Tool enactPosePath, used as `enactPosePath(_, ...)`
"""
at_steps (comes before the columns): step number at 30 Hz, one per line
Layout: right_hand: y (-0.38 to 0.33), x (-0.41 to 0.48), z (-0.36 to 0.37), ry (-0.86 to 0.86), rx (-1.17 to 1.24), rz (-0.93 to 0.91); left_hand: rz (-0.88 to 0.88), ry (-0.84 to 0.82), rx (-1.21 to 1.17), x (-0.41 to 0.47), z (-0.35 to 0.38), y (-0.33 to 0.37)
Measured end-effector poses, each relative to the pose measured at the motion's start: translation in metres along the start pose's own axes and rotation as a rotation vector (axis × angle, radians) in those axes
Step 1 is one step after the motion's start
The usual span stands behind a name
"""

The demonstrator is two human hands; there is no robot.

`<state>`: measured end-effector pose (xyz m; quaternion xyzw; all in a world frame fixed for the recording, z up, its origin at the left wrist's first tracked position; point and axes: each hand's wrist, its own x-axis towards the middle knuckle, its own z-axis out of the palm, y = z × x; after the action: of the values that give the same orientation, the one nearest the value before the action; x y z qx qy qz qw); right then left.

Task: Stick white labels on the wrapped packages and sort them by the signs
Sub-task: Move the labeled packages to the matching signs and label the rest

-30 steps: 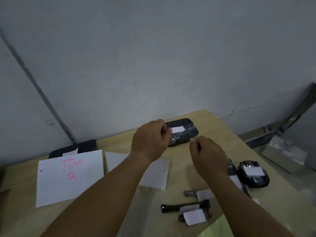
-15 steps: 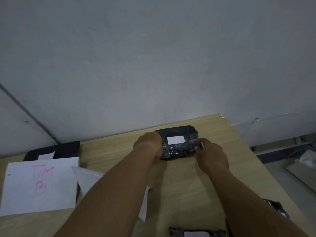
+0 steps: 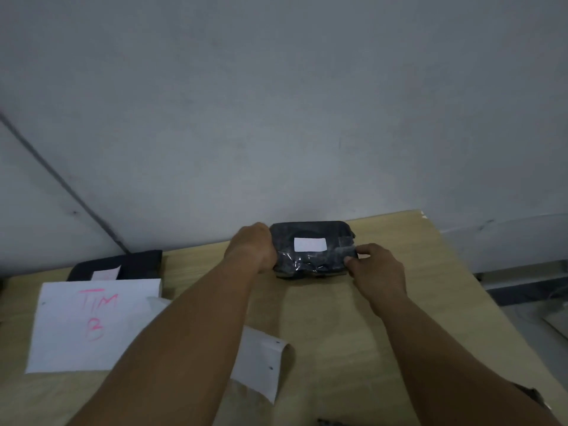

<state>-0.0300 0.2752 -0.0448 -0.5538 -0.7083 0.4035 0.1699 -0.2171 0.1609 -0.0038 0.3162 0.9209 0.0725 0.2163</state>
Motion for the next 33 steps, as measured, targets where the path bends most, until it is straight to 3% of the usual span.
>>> enactPosePath(10,-0.060,-0.021,0.083,-0.168,-0.024,-0.071,-0.130,-0.022,-0.003,-0.003,-0.033,-0.105)
enactPosePath(33,-0.053,-0.043,0.081,-0.162,-0.189,-0.150,0.030,0.040,0.144,-0.017,-0.030,-0.120)
